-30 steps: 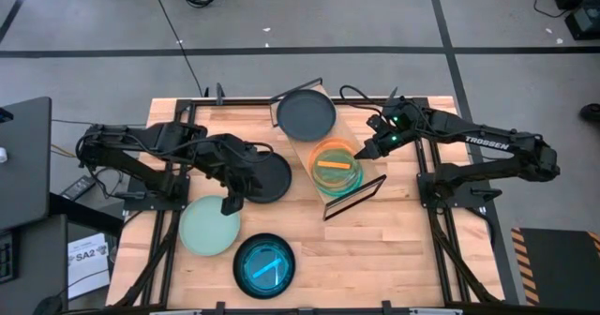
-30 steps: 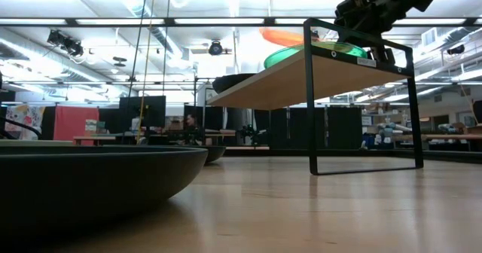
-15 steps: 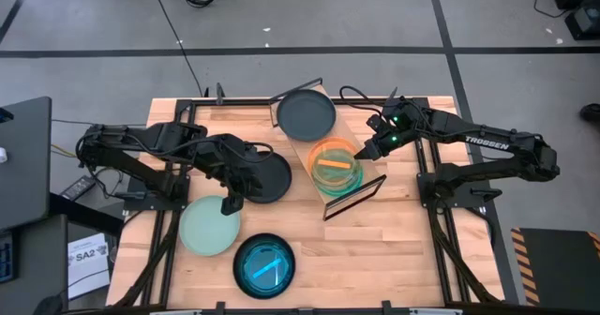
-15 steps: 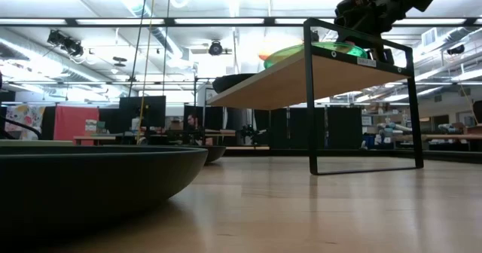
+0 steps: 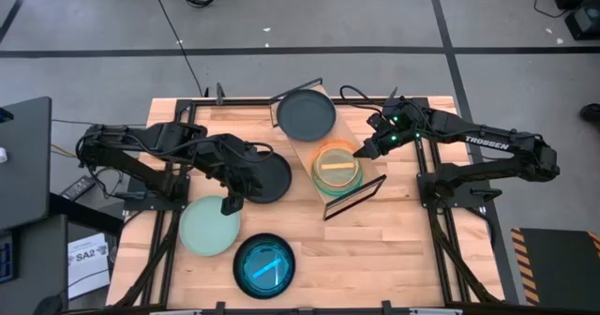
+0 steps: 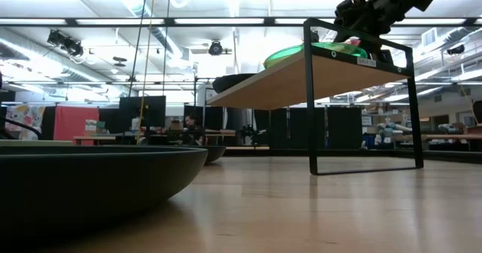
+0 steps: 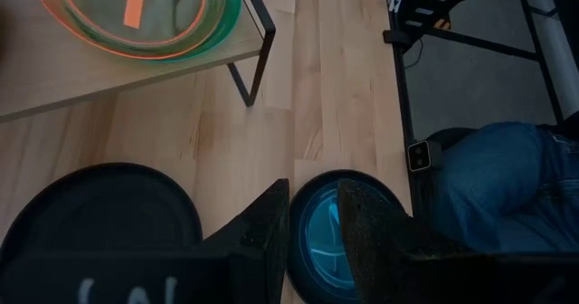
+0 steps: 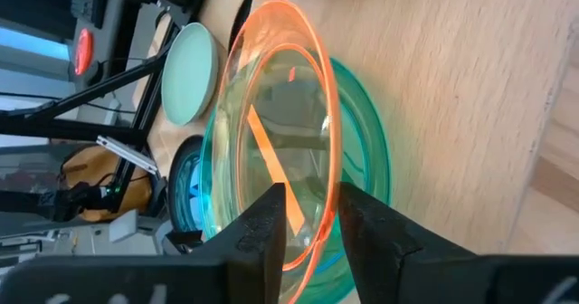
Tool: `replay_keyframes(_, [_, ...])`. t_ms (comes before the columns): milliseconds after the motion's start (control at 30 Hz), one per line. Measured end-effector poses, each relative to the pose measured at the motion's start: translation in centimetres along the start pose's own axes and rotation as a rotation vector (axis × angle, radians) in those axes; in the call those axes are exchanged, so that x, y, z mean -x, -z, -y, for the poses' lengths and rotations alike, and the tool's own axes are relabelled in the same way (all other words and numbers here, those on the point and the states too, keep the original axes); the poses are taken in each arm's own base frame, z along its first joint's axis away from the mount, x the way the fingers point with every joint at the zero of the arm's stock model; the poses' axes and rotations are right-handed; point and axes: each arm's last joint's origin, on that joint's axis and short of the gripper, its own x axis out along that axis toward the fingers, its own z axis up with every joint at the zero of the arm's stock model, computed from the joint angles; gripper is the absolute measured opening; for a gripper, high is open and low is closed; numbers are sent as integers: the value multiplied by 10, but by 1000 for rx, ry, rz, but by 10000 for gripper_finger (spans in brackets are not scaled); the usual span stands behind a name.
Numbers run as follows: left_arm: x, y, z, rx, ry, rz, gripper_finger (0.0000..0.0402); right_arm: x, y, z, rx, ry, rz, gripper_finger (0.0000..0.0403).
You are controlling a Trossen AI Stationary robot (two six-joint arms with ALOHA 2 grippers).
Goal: Place and stack plates onto a shelf
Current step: Stack the transparent orange plate on the top of the transparent blue plate on the shelf
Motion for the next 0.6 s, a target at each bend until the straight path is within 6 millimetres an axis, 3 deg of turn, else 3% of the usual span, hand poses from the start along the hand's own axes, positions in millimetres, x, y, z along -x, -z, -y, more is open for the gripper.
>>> replay_keyframes(600, [0, 0, 0, 0, 0, 0, 103, 0, 3, 3, -14, 43, -14, 181])
